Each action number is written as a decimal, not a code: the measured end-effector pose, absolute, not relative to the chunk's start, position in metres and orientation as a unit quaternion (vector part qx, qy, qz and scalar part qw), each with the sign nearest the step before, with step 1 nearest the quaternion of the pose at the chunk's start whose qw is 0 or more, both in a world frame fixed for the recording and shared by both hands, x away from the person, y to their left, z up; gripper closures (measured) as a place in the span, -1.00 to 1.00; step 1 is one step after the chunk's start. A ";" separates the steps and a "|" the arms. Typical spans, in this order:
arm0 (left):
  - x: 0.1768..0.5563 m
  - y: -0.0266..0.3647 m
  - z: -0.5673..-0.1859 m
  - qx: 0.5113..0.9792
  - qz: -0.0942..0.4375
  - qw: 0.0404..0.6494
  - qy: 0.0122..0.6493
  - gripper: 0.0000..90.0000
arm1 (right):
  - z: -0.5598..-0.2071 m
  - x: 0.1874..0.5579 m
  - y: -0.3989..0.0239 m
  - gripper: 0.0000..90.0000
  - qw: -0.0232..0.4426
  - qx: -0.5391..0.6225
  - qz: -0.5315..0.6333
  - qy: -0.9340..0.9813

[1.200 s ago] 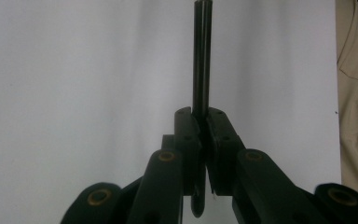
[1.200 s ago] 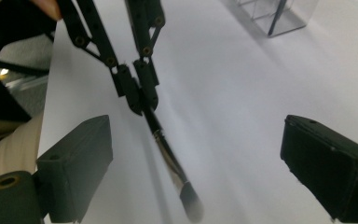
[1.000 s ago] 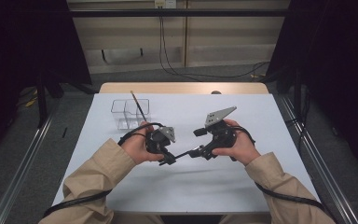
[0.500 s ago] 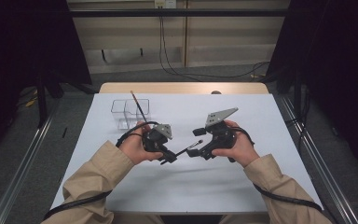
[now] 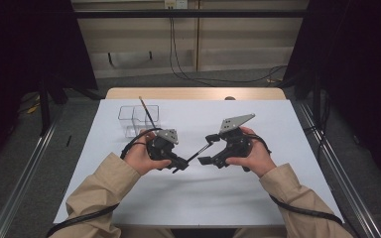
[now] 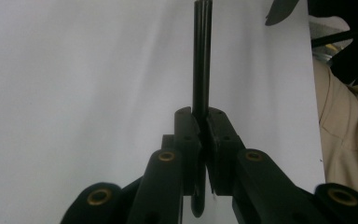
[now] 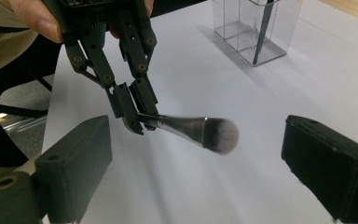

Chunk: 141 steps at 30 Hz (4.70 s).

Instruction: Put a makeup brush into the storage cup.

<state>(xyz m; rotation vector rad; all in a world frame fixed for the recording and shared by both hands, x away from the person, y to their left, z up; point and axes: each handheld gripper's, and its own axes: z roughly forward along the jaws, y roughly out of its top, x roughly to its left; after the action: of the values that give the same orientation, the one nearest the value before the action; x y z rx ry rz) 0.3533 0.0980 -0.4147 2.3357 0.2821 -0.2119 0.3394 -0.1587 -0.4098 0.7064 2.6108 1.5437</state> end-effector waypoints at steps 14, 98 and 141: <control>0.356 0.104 -0.416 0.889 -0.086 0.430 0.133 0.87 | -0.413 0.339 -0.158 -0.82 0.016 0.237 0.507 0.829; 0.353 0.083 -0.432 0.813 -0.092 0.548 0.174 0.87 | -0.407 0.339 -0.164 0.86 -0.033 0.285 0.589 0.756; 0.358 0.098 -0.414 0.773 -0.047 0.605 0.185 -0.72 | -0.409 0.338 -0.171 0.87 -0.020 0.278 0.588 0.759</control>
<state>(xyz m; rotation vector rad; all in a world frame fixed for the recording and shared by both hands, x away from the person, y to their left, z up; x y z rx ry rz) 0.3579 0.0976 -0.4144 1.7877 0.4286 -0.1079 0.3381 -0.1709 -0.4089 0.8845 2.4164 1.8706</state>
